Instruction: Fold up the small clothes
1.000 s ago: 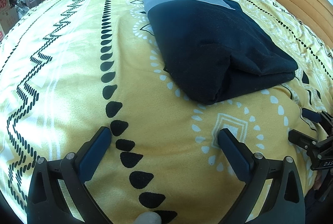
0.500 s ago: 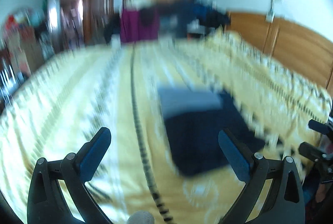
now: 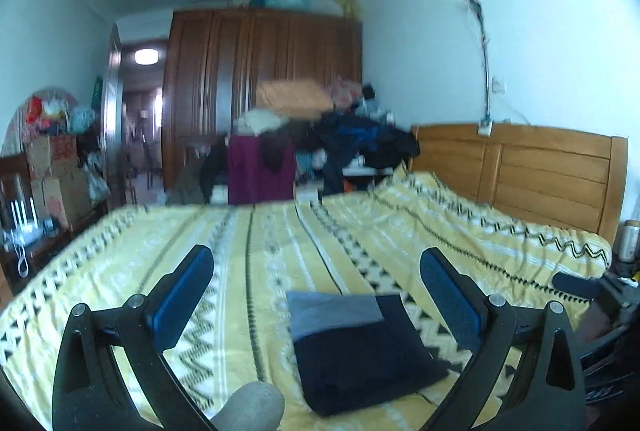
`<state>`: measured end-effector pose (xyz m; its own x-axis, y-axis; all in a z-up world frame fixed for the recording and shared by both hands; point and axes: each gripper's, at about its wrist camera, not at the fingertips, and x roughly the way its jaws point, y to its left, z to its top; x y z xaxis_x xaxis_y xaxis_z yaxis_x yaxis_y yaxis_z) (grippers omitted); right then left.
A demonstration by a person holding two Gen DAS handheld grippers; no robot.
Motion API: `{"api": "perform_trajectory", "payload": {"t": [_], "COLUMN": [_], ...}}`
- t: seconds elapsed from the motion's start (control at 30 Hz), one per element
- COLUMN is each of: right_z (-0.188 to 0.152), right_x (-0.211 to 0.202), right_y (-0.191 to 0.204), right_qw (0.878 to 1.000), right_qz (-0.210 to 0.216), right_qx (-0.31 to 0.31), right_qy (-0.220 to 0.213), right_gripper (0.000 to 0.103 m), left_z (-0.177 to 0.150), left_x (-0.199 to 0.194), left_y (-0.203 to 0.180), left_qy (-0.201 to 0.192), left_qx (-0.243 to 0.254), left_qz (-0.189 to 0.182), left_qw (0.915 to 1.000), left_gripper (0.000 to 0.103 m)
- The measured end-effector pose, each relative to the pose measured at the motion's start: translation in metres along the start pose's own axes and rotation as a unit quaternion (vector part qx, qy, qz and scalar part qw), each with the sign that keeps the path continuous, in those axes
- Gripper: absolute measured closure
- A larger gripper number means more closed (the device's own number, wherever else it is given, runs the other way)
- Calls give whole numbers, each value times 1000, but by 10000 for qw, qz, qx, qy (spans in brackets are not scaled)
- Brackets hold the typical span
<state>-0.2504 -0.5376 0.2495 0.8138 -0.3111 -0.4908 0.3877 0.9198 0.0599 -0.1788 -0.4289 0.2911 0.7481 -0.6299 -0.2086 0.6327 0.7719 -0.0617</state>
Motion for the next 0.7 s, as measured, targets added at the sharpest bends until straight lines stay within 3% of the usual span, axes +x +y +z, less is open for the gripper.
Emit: {"api": "perform_trajectory", "payload": {"t": [0.1, 0.3, 0.7], "right_z": [-12, -30, -41], "right_x": [12, 17, 31], "right_y": [-12, -17, -18], "right_qw": [9986, 9941, 9927], "right_qz": [-191, -575, -451], "right_qx": [284, 422, 340], "right_qy": [399, 822, 1064], "right_gripper": [0, 0, 0], "left_z": [-10, -40, -68], "left_x": [19, 48, 54], "left_y": [-2, -11, -17], "left_qy": [542, 1087, 1241], "left_qx": [-208, -192, -180], "left_qz": [-64, 59, 143], "left_qw": [9983, 9939, 9920], "left_gripper": [0, 0, 0]}}
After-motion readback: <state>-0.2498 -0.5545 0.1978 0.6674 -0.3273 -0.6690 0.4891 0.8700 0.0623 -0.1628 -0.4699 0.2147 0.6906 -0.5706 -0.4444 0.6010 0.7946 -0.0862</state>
